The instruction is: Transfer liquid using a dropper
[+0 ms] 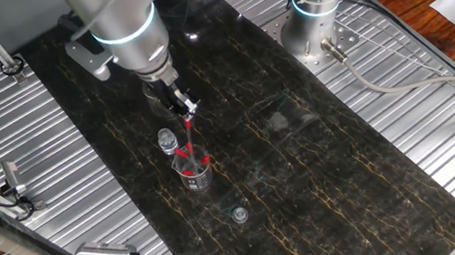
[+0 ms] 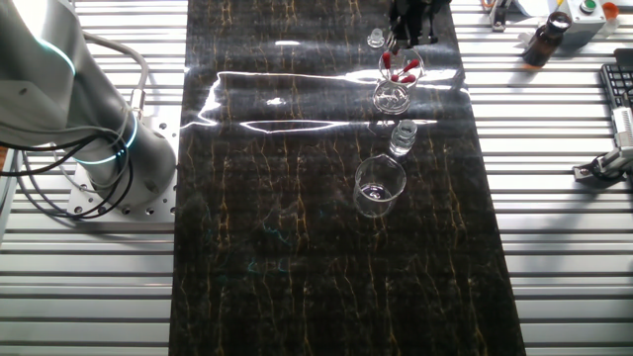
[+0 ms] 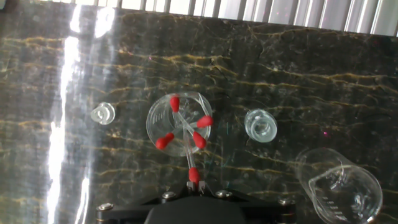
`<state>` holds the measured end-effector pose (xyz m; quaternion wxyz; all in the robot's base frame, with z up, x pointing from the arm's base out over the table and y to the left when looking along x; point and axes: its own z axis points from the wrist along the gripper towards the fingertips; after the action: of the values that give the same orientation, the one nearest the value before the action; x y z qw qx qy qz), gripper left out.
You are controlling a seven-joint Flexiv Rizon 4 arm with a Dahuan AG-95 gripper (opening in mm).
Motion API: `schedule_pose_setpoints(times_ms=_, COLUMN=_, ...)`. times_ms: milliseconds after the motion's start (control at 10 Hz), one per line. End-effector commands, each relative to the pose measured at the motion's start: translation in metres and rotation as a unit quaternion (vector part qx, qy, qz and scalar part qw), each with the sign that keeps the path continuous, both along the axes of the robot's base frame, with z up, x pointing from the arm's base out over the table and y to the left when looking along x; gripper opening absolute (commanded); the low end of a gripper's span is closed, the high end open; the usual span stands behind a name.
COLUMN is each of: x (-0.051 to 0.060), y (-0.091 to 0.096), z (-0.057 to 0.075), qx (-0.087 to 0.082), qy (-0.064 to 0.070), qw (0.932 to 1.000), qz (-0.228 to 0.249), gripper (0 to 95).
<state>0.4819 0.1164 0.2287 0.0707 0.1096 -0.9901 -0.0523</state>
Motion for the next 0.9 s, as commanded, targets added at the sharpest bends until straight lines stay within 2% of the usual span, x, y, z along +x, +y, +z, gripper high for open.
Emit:
schedule_pose_setpoints(times_ms=100, x=-0.004, y=-0.006, z=0.005, qx=0.001, qy=0.003, qw=1.0, qz=0.005, gripper=0.0)
schedule_pose_setpoints(times_ms=500, x=-0.003, y=-0.021, z=0.019, qx=0.003, qy=0.012, qw=0.9998, qz=0.016, gripper=0.0)
schedule_pose_setpoints(times_ms=900, x=0.003, y=-0.029, z=0.03, qx=0.004, qy=0.018, qw=0.9997, qz=0.018, gripper=0.0)
